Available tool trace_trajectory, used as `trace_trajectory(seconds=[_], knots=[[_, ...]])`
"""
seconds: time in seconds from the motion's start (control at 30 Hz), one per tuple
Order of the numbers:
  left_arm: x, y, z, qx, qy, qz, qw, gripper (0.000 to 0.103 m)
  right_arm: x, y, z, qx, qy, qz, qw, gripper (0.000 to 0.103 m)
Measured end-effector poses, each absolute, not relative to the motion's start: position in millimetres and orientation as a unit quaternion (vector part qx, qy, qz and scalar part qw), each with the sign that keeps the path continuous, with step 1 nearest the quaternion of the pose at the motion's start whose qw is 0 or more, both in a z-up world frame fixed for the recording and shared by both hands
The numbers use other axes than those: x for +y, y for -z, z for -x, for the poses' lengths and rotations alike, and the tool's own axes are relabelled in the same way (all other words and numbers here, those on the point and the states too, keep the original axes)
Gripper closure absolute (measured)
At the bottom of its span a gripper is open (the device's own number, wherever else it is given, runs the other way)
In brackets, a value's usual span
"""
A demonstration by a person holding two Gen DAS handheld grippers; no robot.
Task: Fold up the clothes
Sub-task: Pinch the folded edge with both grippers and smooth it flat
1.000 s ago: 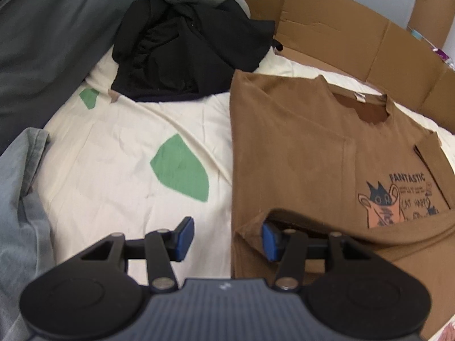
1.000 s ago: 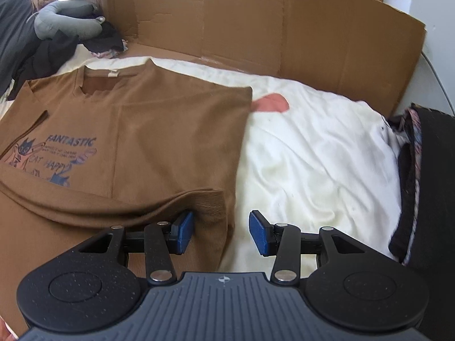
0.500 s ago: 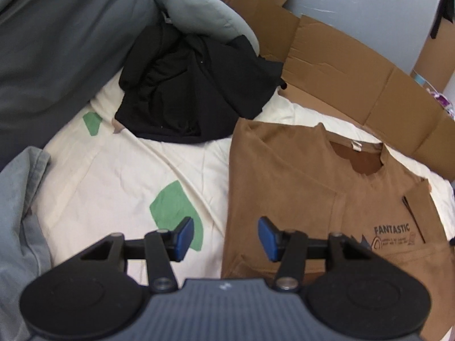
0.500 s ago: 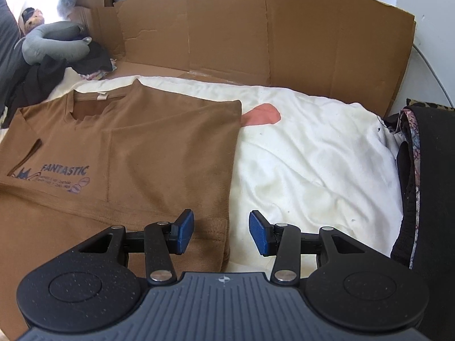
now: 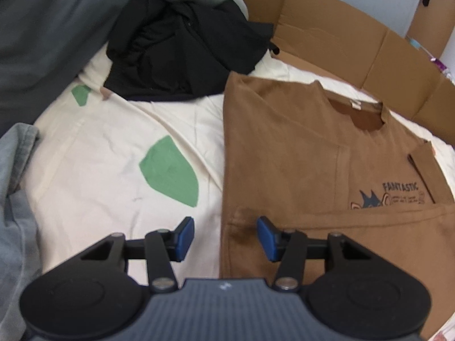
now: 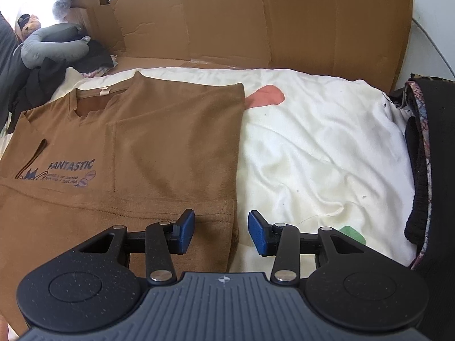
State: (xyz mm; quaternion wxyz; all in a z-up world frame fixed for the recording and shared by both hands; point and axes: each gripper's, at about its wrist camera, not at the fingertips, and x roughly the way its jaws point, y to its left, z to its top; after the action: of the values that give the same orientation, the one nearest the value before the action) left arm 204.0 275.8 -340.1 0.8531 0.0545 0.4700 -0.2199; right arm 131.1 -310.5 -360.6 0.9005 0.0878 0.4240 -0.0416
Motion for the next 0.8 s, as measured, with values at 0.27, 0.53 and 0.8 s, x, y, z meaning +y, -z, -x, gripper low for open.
trace_trajectory(seconds=[0.27, 0.53, 0.8], knots=[[269, 344, -205, 0.465, 0.230, -0.042, 0.854, 0.091, -308, 360, -133, 0.422, 0.037, -0.084, 0.902, 0.090], [276, 334, -202, 0.450, 0.224, -0.027, 0.864, 0.095, -308, 354, -130, 0.408, 0.045, -0.078, 0.909, 0.099], [269, 341, -202, 0.456, 0.230, -0.040, 0.859, 0.093, -298, 352, -129, 0.403, 0.047, -0.043, 0.913, 0.097]])
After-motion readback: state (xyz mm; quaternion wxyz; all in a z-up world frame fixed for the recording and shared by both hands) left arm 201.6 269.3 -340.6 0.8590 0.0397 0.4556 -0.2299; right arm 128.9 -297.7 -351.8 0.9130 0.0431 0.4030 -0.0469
